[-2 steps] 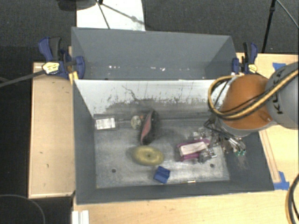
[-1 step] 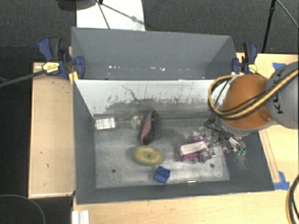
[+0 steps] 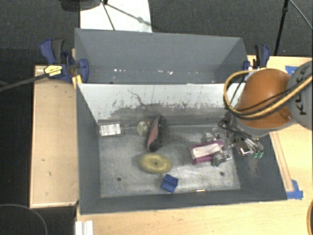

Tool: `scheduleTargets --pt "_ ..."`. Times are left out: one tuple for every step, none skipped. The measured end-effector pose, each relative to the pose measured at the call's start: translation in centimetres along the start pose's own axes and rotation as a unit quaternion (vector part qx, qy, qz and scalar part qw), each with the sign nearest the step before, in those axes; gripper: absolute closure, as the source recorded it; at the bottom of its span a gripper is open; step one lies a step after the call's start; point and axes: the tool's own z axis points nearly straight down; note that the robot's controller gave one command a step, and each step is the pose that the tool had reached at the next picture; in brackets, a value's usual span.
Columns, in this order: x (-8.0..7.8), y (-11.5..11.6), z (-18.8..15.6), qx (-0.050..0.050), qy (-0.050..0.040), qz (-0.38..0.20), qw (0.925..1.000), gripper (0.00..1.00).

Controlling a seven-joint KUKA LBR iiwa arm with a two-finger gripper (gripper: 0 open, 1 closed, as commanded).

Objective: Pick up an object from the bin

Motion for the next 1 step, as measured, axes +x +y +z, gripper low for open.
scheduleTargets --pt "-0.19 -0.07 -5.86 0.000 -0.0009 0.002 1.0000 1.00"
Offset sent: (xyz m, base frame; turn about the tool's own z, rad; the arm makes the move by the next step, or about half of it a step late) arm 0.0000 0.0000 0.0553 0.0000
